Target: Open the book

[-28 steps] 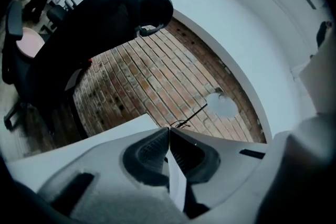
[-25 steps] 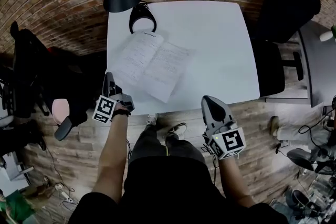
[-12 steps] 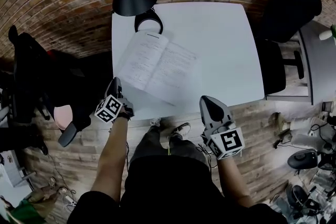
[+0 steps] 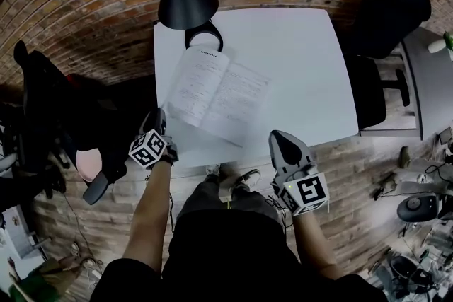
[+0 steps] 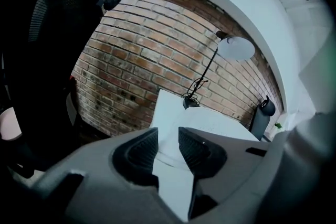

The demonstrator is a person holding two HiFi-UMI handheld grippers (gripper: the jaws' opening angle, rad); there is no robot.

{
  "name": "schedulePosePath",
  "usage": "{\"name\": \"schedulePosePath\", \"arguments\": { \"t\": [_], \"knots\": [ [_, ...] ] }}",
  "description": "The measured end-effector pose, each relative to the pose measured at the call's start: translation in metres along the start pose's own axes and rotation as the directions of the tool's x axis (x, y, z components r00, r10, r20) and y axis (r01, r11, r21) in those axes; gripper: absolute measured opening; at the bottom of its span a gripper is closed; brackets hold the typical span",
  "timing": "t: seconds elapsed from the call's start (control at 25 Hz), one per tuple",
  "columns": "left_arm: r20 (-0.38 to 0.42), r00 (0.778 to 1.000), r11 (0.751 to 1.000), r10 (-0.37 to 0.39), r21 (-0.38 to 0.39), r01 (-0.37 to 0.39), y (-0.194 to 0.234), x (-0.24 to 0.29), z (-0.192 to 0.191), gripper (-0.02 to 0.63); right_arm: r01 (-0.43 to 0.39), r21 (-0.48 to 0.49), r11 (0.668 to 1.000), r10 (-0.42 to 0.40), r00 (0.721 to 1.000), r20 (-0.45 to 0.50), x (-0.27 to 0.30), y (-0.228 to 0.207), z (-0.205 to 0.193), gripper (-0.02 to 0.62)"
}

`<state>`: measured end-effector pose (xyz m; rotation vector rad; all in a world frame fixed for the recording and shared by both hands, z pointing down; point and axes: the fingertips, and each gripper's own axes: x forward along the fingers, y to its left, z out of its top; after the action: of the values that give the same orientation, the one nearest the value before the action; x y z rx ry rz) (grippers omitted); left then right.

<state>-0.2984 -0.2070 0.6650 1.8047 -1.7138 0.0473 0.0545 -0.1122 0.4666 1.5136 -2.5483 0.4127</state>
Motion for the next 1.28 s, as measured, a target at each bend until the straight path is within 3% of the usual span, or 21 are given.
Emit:
{"name": "schedulePosePath", "arguments": {
  "t": [0.44, 0.8, 1.0, 1.28],
  "knots": [
    [0.010, 0.998, 0.995, -0.056, 0.086, 0.055, -0.027, -0.005, 0.020, 0.123, -0.019, -0.013, 1.000, 0.020, 1.000, 0.016, -0.004, 0.007, 0.009, 0.011],
    [-0.021, 0.988, 0.973, -0.156, 0.167, 0.157, -0.084, -0.015, 0.031, 0.052, -0.018, -0.025, 1.000, 0.019, 0.997, 0.071, -0.016, 0.002, 0.023, 0.011],
    [-0.023, 0.970, 0.939, -0.243, 0.247, 0.241, -0.128, -0.029, 0.053, 0.035, -0.010, -0.037, 0.999, 0.013, 0.996, 0.091, -0.025, -0.003, 0.032, 0.011],
    [0.046, 0.935, 0.882, -0.352, 0.352, 0.315, -0.189, -0.061, 0.099, 0.028, 0.017, -0.046, 0.999, -0.011, 0.992, 0.126, -0.040, -0.017, 0.046, 0.011]
  ]
}}
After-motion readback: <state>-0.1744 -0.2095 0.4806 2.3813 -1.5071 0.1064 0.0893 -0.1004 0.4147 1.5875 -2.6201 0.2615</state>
